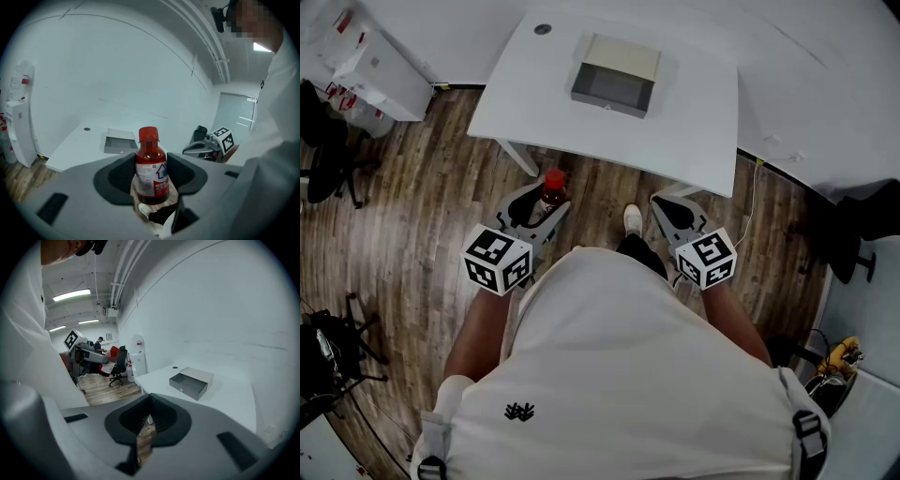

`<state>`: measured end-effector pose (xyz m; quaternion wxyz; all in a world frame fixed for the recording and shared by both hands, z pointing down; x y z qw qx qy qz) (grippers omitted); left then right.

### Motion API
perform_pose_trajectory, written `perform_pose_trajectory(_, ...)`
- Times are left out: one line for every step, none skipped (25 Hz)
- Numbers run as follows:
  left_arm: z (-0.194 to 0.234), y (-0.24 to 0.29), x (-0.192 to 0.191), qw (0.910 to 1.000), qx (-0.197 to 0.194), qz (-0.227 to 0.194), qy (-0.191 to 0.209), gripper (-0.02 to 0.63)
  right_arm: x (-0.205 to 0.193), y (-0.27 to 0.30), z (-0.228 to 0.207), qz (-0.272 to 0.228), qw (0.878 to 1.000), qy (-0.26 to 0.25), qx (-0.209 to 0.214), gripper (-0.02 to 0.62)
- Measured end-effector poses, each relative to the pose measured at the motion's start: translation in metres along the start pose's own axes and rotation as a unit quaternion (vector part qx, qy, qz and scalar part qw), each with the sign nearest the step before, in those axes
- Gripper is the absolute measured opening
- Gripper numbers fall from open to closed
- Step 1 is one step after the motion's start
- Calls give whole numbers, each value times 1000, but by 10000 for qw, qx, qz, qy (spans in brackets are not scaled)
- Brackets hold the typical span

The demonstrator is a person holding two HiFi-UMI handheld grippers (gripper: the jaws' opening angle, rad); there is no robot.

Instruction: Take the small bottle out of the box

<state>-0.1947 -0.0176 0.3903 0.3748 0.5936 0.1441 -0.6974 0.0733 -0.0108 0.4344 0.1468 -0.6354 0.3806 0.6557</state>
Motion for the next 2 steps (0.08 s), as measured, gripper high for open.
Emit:
perform_pose_trajectory(1, 1, 0, 10000, 8, -4, -9, 215, 1, 2, -2, -9, 10000, -15, 16, 6)
perform_pose_trajectory(1, 3, 1, 10000, 17, -7, -17, 215, 3, 3, -4, -18, 10000, -31, 32, 6)
Point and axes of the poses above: the fingertips, and each gripper's own axes: y forward along the fingers, z to its left, x out of its top, the point moved 7 cm from there along -y, backward along the fingers, and after that the axes turned 8 degrees about -z, right-handed, at the moved point
